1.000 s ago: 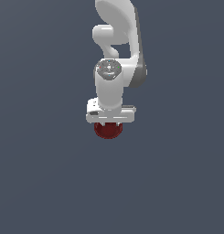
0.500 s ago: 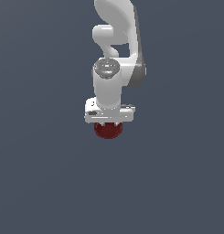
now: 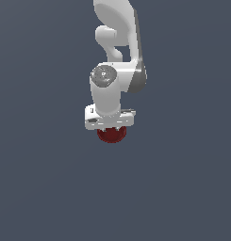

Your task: Pick up the object and move it to a goal position.

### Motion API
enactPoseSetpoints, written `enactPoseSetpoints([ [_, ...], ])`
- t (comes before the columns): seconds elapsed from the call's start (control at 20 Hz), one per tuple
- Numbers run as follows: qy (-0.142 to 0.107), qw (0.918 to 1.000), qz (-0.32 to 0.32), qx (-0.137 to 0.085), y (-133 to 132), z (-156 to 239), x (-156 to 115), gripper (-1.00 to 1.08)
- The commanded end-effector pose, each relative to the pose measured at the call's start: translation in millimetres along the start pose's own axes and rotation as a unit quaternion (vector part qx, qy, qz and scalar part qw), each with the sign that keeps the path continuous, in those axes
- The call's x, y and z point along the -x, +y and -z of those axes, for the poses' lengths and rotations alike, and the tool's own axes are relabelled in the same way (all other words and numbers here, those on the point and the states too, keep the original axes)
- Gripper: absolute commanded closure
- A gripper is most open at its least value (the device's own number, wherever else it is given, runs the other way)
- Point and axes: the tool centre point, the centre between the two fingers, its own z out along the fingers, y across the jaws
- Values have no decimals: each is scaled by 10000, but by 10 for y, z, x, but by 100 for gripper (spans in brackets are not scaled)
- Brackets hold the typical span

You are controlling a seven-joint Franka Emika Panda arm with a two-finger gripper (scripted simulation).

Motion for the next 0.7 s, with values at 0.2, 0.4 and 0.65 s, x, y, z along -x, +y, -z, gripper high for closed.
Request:
enactPoseSetpoints([
  [0.2,-154,9986,454,-218,133,-136,16,-20],
  [0.4,-241,9958,789,-400,225,-233,30,-20],
  [0.65,-314,9901,1206,-650,336,-352,50,-20],
])
